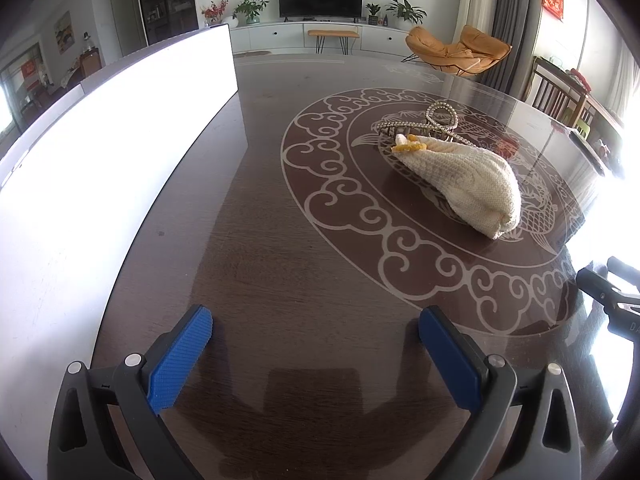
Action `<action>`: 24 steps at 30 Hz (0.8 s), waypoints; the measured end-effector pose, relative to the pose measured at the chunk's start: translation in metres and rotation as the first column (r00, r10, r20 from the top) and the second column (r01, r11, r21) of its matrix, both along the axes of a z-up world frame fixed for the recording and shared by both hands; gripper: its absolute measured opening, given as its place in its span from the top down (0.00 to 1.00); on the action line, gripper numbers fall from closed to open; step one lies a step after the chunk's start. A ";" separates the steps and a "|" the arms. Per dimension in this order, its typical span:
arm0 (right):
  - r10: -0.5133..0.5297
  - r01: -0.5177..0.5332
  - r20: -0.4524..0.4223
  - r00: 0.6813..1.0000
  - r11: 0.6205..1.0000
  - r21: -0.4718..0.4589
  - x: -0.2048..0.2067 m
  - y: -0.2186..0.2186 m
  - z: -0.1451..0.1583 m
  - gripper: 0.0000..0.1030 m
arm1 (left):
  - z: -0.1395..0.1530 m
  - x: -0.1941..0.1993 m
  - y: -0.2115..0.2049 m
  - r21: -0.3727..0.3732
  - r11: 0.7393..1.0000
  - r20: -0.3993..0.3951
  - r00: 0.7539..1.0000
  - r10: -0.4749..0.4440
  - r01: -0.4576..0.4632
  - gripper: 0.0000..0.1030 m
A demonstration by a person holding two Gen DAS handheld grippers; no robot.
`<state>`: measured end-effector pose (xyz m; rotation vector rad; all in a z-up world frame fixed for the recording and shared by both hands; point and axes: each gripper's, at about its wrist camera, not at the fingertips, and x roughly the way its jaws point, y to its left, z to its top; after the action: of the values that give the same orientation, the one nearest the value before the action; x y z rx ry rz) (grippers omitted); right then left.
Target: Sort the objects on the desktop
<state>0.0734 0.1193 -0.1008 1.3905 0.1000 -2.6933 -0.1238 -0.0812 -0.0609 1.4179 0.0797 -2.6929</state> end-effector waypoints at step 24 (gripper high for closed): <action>0.001 -0.001 0.000 1.000 1.000 0.000 0.001 0.000 0.000 0.00 | -0.001 -0.003 0.001 -0.004 1.000 0.000 1.000 0.003 -0.003 0.00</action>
<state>0.0740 0.1195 -0.1004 1.3900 0.1001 -2.6930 -0.1264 -0.0807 -0.0617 1.4161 0.0763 -2.6886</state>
